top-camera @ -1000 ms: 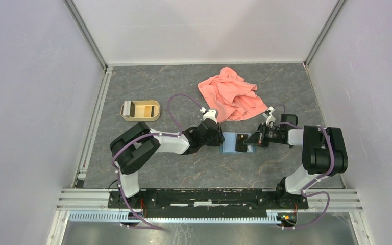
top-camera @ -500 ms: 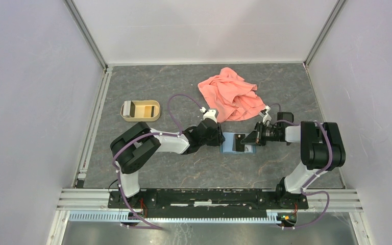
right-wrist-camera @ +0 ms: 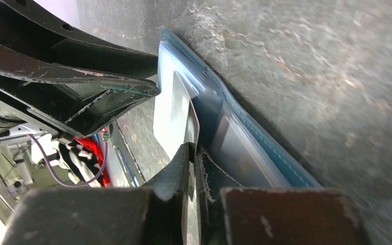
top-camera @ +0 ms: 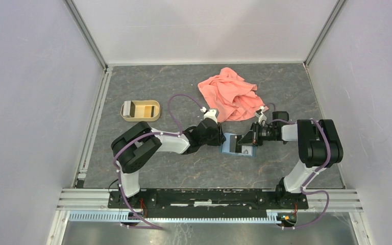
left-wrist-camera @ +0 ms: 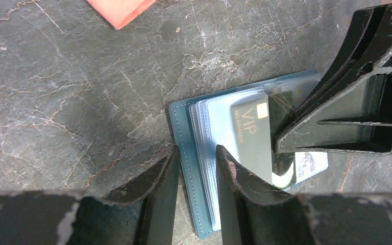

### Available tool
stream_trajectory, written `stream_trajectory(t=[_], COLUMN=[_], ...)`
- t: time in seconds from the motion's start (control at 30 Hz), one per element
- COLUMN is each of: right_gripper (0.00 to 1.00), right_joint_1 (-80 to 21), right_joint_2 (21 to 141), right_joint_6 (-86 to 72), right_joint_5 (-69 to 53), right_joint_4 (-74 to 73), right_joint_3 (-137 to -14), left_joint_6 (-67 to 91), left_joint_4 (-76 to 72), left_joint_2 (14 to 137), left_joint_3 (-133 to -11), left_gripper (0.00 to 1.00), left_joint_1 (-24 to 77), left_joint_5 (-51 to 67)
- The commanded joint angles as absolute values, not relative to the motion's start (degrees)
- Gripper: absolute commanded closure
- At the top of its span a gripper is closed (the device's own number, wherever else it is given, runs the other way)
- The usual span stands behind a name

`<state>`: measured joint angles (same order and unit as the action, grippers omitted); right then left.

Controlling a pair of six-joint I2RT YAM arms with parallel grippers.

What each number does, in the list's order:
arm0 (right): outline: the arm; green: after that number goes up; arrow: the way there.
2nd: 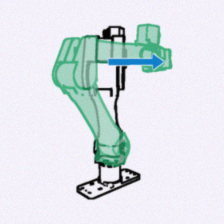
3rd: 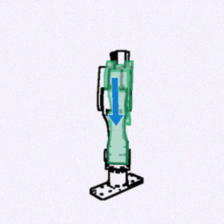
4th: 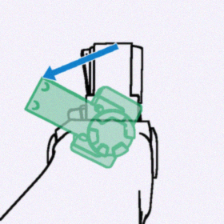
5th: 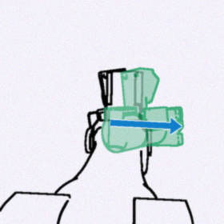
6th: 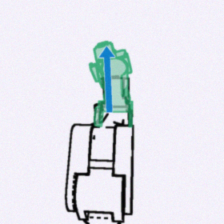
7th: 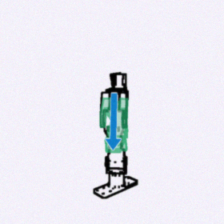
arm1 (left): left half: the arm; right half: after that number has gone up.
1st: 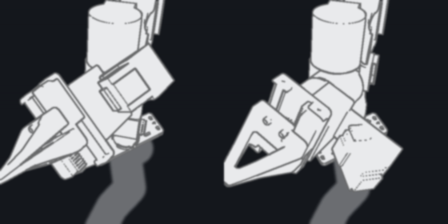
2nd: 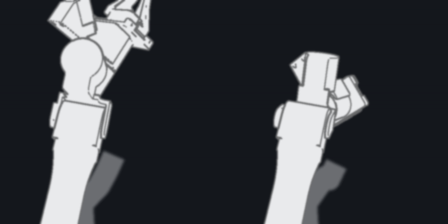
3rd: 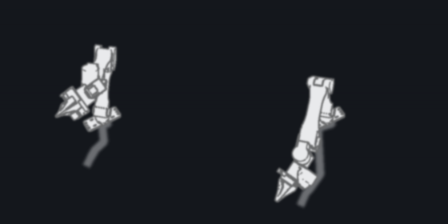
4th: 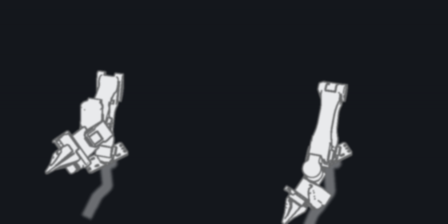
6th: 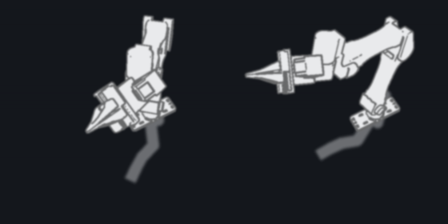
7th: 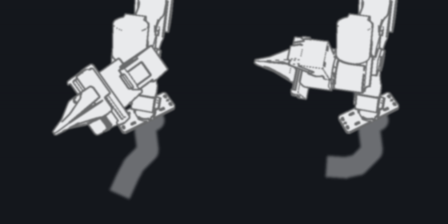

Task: Put the credit cards into the card holder
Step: Insert the credit card into the card holder.

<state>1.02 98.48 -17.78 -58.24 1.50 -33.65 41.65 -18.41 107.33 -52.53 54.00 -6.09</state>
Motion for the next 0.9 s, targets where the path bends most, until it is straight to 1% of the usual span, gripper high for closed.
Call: stream_trajectory(t=[0.0, 0.2, 0.27, 0.33, 0.4, 0.6, 0.7, 0.87], right_gripper=[0.87, 0.68, 0.57, 0.51, 0.48, 0.45, 0.39, 0.33], right_joint_1=[-2.4, -2.3, -2.2, -2.2, -2.3, -2.4, -3.1, -5.0], right_joint_2=[99.9, 98.0, 96.7, 95.7, 94.7, 93.2, 92.7, 91.5], right_joint_6=[-12.5, -5.6, -2.9, -1.2, 1.1, 6.7, 10.3, 16.1], right_joint_5=[-54.8, -53.5, -51.4, -50.1, -49.0, -46.9, -46.1, -43.2], right_joint_4=[-1.9, -7.1, -8.6, -9.5, -10.7, -14.6, -16.9, -19.5], right_joint_3=[-36.6, -39.4, -40.0, -40.3, -40.5, -42.0, -42.8, -44.2], left_joint_6=[42.3, 42.7, 42.7, 42.7, 42.7, 42.9, 43.1, 43.6], left_joint_4=[-13.5, -13.5, -13.6, -13.7, -13.7, -14.1, -14.8, -16.4], left_joint_2=[110.5, 109.2, 108.8, 108.5, 108.4, 108.2, 107.9, 106.1], left_joint_3=[-51.1, -49.8, -49.3, -49.1, -49.0, -49.0, -48.7, -47.6], left_gripper=[0.61, 0.60, 0.60, 0.60, 0.60, 0.60, 0.60, 0.60], left_joint_1=[54.7, 54.3, 54.1, 53.9, 53.8, 53.8, 53.6, 53.2], left_joint_5=[-2.3, -2.8, -2.9, -2.8, -2.7, -2.2, -1.6, -1.0])
